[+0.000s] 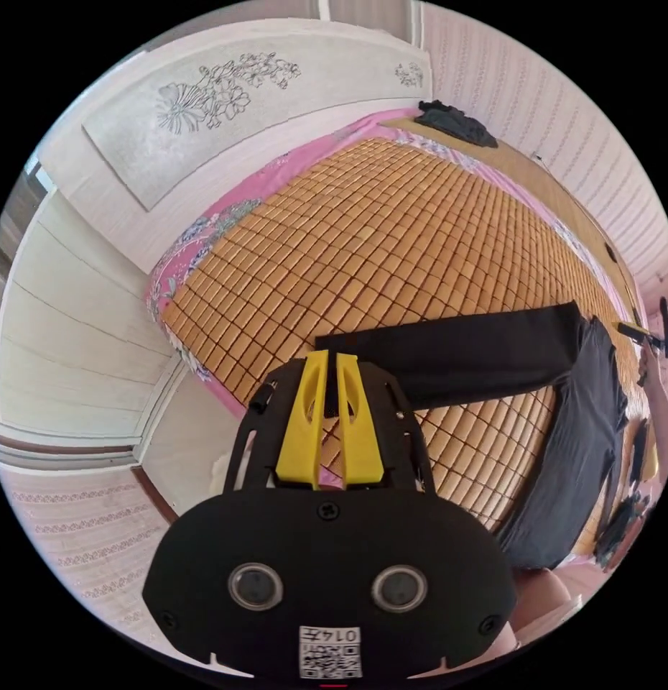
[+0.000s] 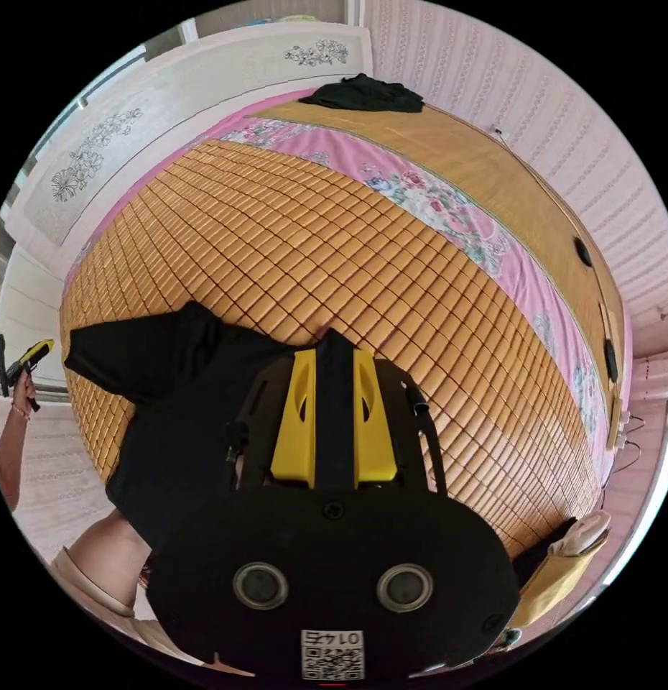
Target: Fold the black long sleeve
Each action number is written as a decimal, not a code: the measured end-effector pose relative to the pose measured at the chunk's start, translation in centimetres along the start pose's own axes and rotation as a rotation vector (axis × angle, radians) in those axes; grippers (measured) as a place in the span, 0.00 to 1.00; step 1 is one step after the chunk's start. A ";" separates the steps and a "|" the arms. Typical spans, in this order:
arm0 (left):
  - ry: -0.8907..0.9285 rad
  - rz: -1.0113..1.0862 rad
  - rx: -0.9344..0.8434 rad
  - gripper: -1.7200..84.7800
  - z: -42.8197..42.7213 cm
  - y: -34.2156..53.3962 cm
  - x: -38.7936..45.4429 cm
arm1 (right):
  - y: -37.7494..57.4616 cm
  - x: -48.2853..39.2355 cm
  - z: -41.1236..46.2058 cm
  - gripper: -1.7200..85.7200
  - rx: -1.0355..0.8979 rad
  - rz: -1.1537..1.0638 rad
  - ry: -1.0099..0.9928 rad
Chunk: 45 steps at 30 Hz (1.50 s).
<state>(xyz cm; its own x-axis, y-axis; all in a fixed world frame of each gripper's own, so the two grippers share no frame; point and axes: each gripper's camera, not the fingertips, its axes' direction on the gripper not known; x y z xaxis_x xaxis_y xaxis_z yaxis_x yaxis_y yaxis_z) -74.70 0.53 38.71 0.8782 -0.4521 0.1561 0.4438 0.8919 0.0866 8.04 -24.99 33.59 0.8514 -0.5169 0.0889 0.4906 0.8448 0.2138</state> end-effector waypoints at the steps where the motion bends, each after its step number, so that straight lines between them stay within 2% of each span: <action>1: 0.021 0.030 0.001 0.04 -0.1 -0.2 0.9 | 0.7 2.1 1.0 0.13 -0.062 0.059 0.031; 3: 0.154 0.138 -0.015 0.04 0.0 -0.4 5.2 | 1.6 4.3 2.8 0.14 -0.146 0.122 0.012; 5: 0.254 0.220 -0.054 0.05 0.8 -0.1 9.1 | 2.6 5.3 4.9 0.10 -0.203 0.155 -0.061; 10: 0.409 0.405 -0.174 0.06 3.0 2.3 17.9 | 3.4 5.2 4.9 0.05 -0.127 0.152 -0.061; 15: 0.392 0.520 -0.238 0.05 4.4 5.6 21.3 | 4.7 4.2 3.6 0.08 -0.049 0.096 -0.023; 17: 0.390 0.551 -0.239 0.05 4.4 6.7 21.7 | 8.1 2.8 0.3 0.09 0.050 0.037 -0.012; 19: 0.378 0.575 -0.246 0.05 4.4 7.8 22.1 | 12.1 1.0 -1.6 0.09 0.070 -0.024 -0.019; 21: 0.363 0.604 -0.264 0.05 4.5 9.4 22.4 | 17.0 -1.3 -2.4 0.08 0.048 -0.064 -0.024; 28: 0.307 0.638 -0.219 0.06 4.2 12.9 21.3 | 34.7 -12.2 0.6 0.06 -0.268 -0.120 -0.172; 33: 0.340 0.504 -0.106 0.06 3.5 13.7 17.0 | 38.6 -15.0 1.3 0.08 -0.269 -0.056 -0.243; 36: 0.278 0.398 0.031 0.07 3.2 13.6 12.6 | 37.7 -15.8 1.6 0.09 -0.175 -0.068 -0.272; 42: 0.204 0.013 0.275 0.08 3.2 15.6 0.0 | 31.2 -20.6 2.0 0.09 0.023 -0.263 -0.225; 45: 0.173 -0.167 0.303 0.08 3.9 16.9 -5.8 | 26.0 -25.0 1.0 0.10 0.081 -0.377 -0.270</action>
<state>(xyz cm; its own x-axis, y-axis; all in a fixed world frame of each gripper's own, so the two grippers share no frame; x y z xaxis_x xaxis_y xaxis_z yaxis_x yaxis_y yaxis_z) -73.01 18.17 43.13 0.8269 -0.5600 -0.0504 0.5329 0.7519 0.3881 -0.68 9.80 37.90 0.5321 -0.8125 0.2383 0.7313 0.5828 0.3542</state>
